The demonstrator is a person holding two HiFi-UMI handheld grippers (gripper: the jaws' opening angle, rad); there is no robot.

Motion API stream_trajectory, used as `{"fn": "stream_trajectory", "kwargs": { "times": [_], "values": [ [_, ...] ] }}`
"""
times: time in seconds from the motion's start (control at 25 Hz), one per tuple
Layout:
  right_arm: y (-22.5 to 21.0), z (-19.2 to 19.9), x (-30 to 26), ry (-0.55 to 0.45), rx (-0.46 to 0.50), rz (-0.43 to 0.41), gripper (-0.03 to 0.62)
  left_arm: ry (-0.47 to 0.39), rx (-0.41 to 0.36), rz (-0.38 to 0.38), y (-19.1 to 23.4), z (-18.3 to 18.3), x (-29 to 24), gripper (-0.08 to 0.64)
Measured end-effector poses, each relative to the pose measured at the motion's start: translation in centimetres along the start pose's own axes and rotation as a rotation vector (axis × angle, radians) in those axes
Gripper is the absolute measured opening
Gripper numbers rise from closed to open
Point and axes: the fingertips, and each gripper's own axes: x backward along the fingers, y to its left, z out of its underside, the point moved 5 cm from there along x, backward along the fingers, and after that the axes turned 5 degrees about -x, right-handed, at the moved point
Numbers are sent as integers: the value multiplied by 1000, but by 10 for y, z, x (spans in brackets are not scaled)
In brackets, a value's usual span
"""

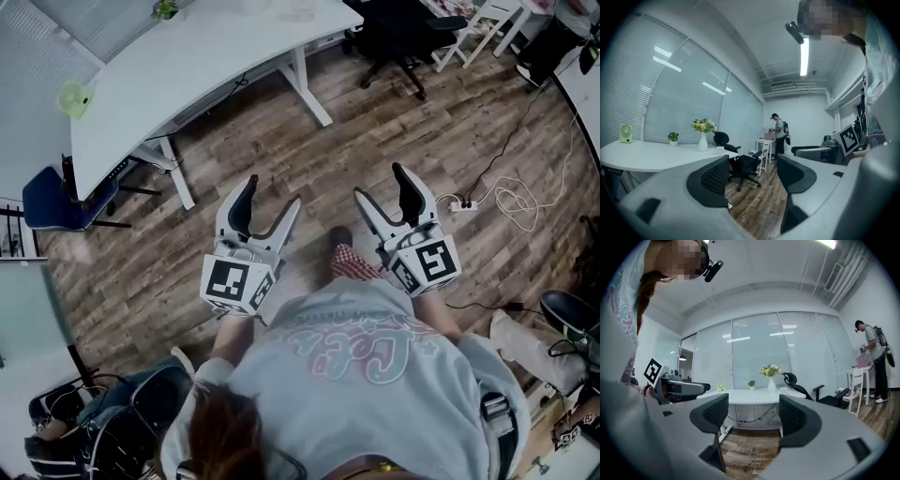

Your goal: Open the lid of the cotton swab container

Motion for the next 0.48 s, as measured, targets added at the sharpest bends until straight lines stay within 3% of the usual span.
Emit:
{"fn": "stream_trajectory", "kwargs": {
  "times": [0.48],
  "values": [
    [-91,-22,-75,19,-1,-27,322,-3,9,-5,32,-16,-114,288]
  ]
}}
